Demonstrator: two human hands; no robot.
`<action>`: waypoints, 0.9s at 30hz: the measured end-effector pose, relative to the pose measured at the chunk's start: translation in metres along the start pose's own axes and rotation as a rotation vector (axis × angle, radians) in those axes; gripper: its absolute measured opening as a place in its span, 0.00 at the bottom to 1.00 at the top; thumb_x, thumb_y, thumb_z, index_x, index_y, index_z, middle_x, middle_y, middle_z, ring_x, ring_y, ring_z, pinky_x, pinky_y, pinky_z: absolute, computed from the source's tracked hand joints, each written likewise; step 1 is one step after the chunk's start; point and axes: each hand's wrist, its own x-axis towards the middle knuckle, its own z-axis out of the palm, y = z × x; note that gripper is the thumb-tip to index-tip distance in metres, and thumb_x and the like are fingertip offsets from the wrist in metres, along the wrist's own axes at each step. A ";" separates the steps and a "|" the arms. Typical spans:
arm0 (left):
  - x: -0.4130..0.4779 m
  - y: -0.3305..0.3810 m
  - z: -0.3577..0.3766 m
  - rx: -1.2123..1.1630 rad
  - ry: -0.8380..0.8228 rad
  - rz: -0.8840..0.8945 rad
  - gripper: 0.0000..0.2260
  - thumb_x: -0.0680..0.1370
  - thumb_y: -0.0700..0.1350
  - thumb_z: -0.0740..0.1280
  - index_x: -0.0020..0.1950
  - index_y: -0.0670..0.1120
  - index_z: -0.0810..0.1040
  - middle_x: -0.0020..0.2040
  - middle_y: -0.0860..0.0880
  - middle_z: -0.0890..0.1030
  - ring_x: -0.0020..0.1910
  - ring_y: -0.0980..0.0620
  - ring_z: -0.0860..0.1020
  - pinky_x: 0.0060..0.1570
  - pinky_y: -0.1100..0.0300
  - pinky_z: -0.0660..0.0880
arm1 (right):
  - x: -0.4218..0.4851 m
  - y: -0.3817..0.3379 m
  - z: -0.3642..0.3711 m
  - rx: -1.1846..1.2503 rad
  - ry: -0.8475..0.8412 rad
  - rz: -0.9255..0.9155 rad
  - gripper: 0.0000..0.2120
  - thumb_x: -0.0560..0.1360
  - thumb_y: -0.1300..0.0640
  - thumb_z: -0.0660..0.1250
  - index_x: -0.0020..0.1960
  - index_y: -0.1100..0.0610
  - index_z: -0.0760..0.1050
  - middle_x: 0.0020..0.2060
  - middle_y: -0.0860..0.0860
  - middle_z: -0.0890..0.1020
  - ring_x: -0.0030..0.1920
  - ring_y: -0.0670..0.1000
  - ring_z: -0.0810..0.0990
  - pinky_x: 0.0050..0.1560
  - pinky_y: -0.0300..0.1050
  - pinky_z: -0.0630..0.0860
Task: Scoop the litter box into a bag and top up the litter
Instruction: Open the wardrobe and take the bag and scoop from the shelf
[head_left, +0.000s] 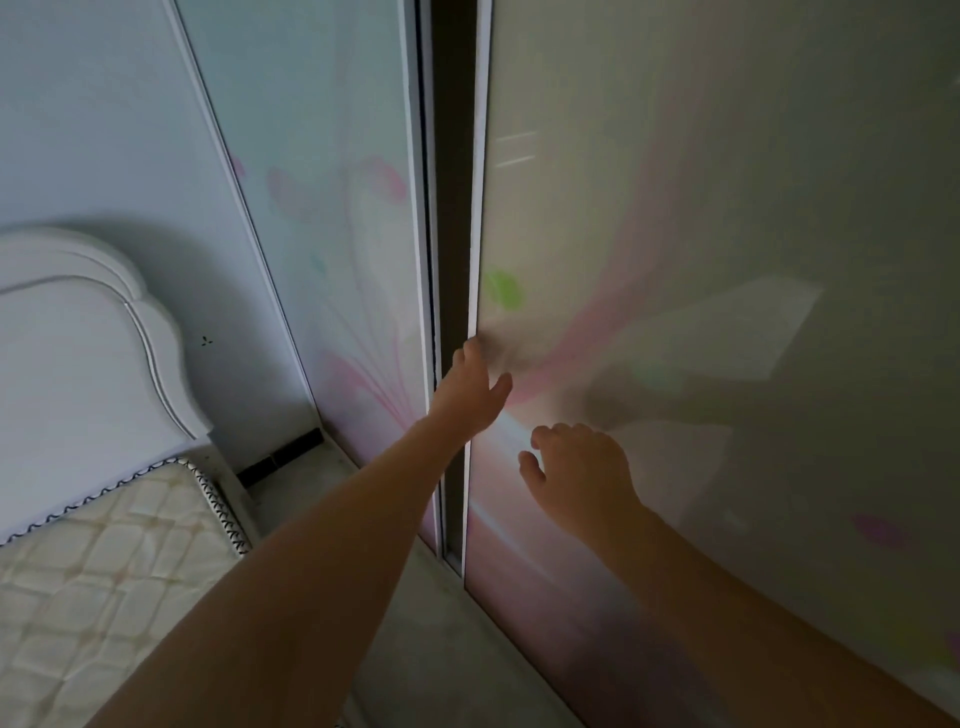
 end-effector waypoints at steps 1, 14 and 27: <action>0.004 -0.002 0.001 -0.051 0.049 -0.033 0.26 0.79 0.52 0.64 0.72 0.44 0.61 0.66 0.44 0.71 0.59 0.43 0.77 0.55 0.51 0.77 | 0.001 0.001 -0.001 -0.002 -0.004 0.002 0.16 0.81 0.46 0.55 0.54 0.53 0.78 0.47 0.49 0.82 0.47 0.52 0.79 0.48 0.46 0.74; 0.029 -0.010 0.006 -0.182 0.083 -0.150 0.11 0.82 0.46 0.61 0.60 0.42 0.70 0.48 0.48 0.76 0.43 0.50 0.74 0.40 0.59 0.67 | -0.014 0.026 0.000 0.031 0.055 0.162 0.15 0.72 0.49 0.61 0.52 0.55 0.79 0.44 0.51 0.82 0.44 0.57 0.81 0.40 0.48 0.77; -0.051 0.052 0.053 -0.252 -0.097 0.135 0.05 0.78 0.43 0.67 0.50 0.48 0.72 0.45 0.52 0.80 0.44 0.52 0.81 0.46 0.60 0.75 | -0.101 0.088 -0.040 0.019 0.067 0.462 0.08 0.78 0.49 0.61 0.53 0.53 0.73 0.44 0.53 0.86 0.46 0.59 0.84 0.43 0.48 0.74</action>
